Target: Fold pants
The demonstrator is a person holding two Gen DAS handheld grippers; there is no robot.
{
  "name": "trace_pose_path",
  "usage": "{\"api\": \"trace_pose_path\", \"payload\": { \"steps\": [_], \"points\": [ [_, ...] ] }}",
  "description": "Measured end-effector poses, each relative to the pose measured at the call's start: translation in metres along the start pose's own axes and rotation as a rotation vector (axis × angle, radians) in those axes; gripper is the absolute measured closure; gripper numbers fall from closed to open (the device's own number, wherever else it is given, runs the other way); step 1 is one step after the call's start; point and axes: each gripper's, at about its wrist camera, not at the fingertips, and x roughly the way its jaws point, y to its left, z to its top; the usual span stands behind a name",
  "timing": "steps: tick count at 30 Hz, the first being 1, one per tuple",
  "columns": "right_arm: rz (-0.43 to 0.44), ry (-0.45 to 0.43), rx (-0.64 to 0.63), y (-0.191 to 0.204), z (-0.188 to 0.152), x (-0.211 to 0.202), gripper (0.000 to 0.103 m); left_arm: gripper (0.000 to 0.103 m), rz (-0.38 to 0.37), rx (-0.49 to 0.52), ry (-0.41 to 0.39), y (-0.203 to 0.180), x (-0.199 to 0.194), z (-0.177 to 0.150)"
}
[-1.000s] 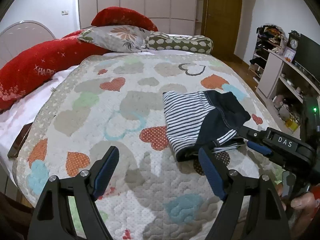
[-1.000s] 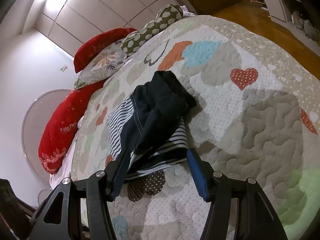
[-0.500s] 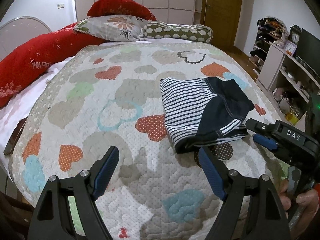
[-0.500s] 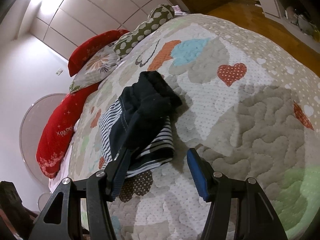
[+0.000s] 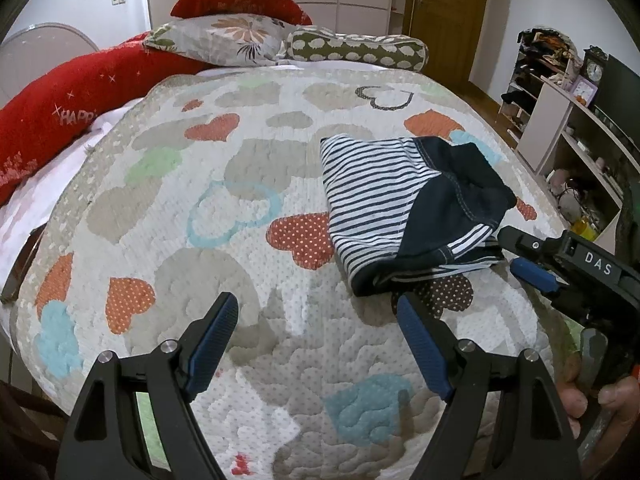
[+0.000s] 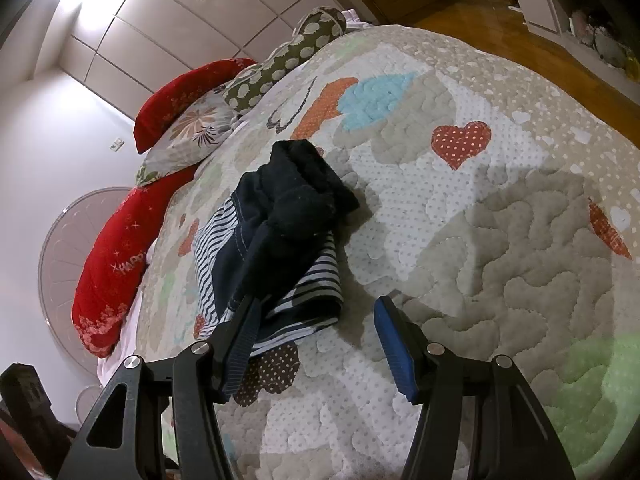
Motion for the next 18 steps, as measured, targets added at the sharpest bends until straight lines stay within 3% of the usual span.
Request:
{"api": "trace_pose_path", "payload": {
  "steps": [10,15,18],
  "points": [
    [-0.001,-0.022,-0.017,0.002,-0.003,0.003,0.038,0.022,-0.071,-0.083,0.042,0.024,0.018,0.002],
    [-0.013,-0.020,-0.011,0.002,0.010,0.003,0.038,0.022,-0.191,-0.170,0.096,0.047,0.035,0.026],
    [0.006,0.001,-0.006,0.003,0.025,0.006,0.032,0.022,-0.279,-0.196,0.134,0.051,0.052,0.046]
  ]
}}
